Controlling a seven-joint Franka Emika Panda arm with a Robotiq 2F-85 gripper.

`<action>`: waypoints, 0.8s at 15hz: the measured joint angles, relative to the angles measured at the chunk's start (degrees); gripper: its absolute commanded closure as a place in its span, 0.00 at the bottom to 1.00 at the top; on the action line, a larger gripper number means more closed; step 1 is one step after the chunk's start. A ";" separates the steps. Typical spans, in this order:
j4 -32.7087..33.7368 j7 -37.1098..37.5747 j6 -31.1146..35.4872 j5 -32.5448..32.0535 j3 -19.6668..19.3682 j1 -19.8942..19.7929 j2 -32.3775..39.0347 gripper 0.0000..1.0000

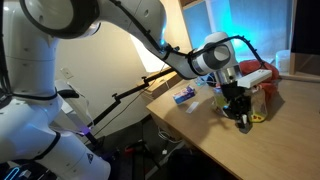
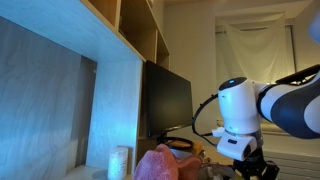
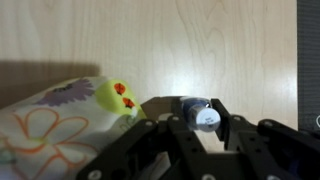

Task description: Remove the towel on the bag, move the bag to the left , pick up the small bottle and put it in the bag

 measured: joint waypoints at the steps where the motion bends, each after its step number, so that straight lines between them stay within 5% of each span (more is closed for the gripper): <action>1: 0.03 0.01 0.00 0.00 0.00 0.08 0.00 0.92; 7: -0.64 0.01 0.72 -0.21 0.04 0.89 -1.66 0.92; 12: -6.12 0.47 2.41 -3.16 0.24 3.34 -9.76 0.92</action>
